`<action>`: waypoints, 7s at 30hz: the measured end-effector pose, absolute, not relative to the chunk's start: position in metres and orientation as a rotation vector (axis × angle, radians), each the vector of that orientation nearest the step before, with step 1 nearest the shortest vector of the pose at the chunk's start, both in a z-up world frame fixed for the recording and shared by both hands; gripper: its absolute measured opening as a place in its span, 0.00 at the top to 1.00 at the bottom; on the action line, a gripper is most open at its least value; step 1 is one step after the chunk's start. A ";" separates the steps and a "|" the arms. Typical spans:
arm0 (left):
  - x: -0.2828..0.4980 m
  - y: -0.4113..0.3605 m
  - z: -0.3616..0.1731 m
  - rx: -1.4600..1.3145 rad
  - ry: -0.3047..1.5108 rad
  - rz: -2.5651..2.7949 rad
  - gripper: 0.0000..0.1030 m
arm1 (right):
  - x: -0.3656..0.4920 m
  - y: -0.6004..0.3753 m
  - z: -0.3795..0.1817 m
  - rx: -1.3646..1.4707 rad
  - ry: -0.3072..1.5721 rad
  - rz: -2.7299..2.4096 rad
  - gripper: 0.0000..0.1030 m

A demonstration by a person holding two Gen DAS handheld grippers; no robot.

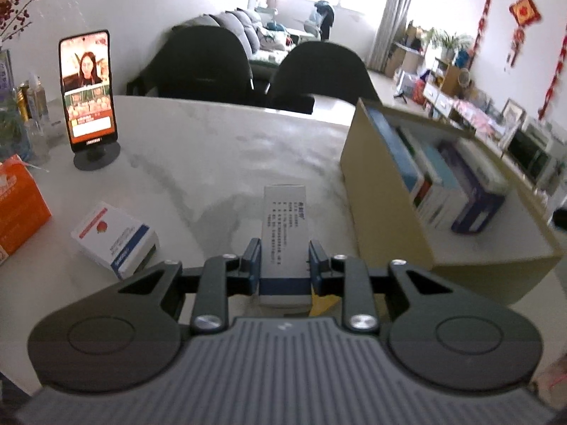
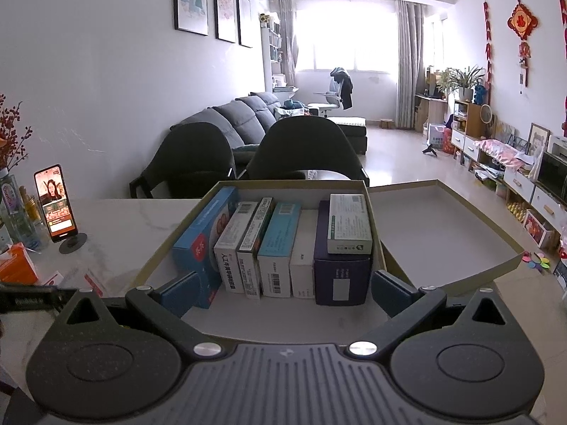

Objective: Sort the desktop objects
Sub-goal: 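Grasp the white blue-striped box upright with the left gripper, then carry the white blue-striped box with the left gripper over the beige box, then lower the white box into the beige box and open the left gripper, then withdraw the left gripper and move it to the yellow cartoon box, then grasp the yellow cartoon box with the left gripper, then carry the yellow cartoon box with the left gripper over the beige box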

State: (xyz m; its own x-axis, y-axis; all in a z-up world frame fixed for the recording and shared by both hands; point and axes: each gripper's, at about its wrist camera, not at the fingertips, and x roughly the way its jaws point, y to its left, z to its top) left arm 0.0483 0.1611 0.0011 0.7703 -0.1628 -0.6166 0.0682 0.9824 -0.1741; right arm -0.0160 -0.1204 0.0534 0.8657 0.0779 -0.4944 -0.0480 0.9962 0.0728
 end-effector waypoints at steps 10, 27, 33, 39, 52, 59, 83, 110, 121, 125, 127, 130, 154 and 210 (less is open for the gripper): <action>0.070 0.135 0.031 -0.218 0.620 -0.179 0.76 | -0.006 -0.136 0.056 0.079 0.520 0.057 0.00; 0.140 0.045 0.044 -0.264 0.642 -0.350 0.76 | 0.015 -0.177 0.051 0.124 0.537 0.018 0.00; 0.169 0.016 0.029 -0.283 0.708 -0.383 0.76 | 0.022 -0.186 0.047 0.137 0.544 0.008 0.00; 0.189 -0.005 0.015 -0.296 0.760 -0.388 0.76 | 0.028 -0.193 0.042 0.147 0.558 -0.001 0.00; 0.217 -0.027 0.008 -0.330 0.783 -0.346 0.76 | 0.036 -0.197 0.038 0.158 0.568 -0.006 0.00; 0.221 -0.037 0.002 -0.332 0.796 -0.308 0.76 | 0.034 -0.194 0.039 0.153 0.564 -0.004 0.00; 0.223 -0.034 0.008 -0.259 0.765 -0.230 0.70 | 0.032 -0.188 0.048 0.135 0.547 -0.004 0.00; 0.183 0.002 0.036 -0.271 0.696 -0.287 0.41 | 0.022 -0.167 0.057 0.100 0.535 -0.002 0.00; 0.147 0.039 0.050 -0.227 0.643 -0.302 0.13 | 0.022 -0.145 0.055 0.072 0.556 0.020 0.00; 0.136 0.052 0.050 -0.200 0.626 -0.308 0.03 | 0.021 -0.135 0.056 0.062 0.557 0.036 0.00; 0.131 0.059 0.049 -0.179 0.622 -0.303 0.00 | 0.021 -0.129 0.056 0.055 0.558 0.045 0.00; 0.123 0.069 0.045 -0.143 0.618 -0.271 0.00 | 0.022 -0.121 0.056 0.046 0.566 0.058 0.00; 0.063 0.150 -0.023 0.006 0.673 -0.150 0.00 | 0.021 -0.074 0.047 -0.010 0.599 0.142 0.00; 0.056 0.157 -0.023 -0.006 0.587 -0.201 0.25 | 0.034 -0.086 0.036 0.018 0.621 0.181 0.00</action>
